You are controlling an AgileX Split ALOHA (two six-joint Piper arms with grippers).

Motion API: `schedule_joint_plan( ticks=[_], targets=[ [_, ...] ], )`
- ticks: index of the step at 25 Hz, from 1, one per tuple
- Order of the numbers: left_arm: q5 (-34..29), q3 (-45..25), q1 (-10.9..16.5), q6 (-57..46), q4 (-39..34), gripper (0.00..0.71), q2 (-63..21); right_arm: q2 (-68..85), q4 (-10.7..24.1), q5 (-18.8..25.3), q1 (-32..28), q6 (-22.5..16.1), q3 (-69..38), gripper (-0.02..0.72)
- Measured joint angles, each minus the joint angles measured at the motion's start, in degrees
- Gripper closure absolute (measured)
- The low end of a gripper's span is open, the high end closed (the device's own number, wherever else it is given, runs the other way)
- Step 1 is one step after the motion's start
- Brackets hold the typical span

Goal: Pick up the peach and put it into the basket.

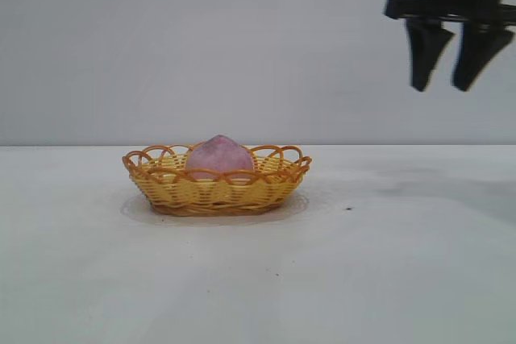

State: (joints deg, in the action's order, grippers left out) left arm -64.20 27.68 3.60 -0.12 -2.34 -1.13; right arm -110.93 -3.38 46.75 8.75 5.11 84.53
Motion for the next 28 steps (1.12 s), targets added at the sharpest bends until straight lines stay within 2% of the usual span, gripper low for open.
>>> schedule_joint_plan(
  ticks=[8, 11, 18, 23, 28],
  targets=[
    [0.0, 0.0, 0.0, 0.0, 0.0, 0.354, 0.0, 1.5, 0.9, -3.1, -3.9, -3.2, 0.0, 0.336],
    [0.0, 0.0, 0.0, -0.1, 0.0, 0.354, 0.0, 4.5, -0.2, -3.1, -3.9, -3.6, 0.0, 0.336],
    [0.0, 0.0, 0.0, -0.1, 0.0, 0.354, 0.0, 16.0, -0.9, 0.8, -3.9, -2.6, -1.4, 0.336],
    [0.0, 0.0, 0.0, -0.1, 0.0, 0.354, 0.0, 26.6, -0.9, 1.2, -3.9, -2.4, -14.2, 0.336],
    [0.0, 0.0, 0.0, -0.1, 0.0, 0.354, 0.0, 37.8, 0.1, 2.0, -3.9, -3.9, -27.9, 0.336]
  ],
)
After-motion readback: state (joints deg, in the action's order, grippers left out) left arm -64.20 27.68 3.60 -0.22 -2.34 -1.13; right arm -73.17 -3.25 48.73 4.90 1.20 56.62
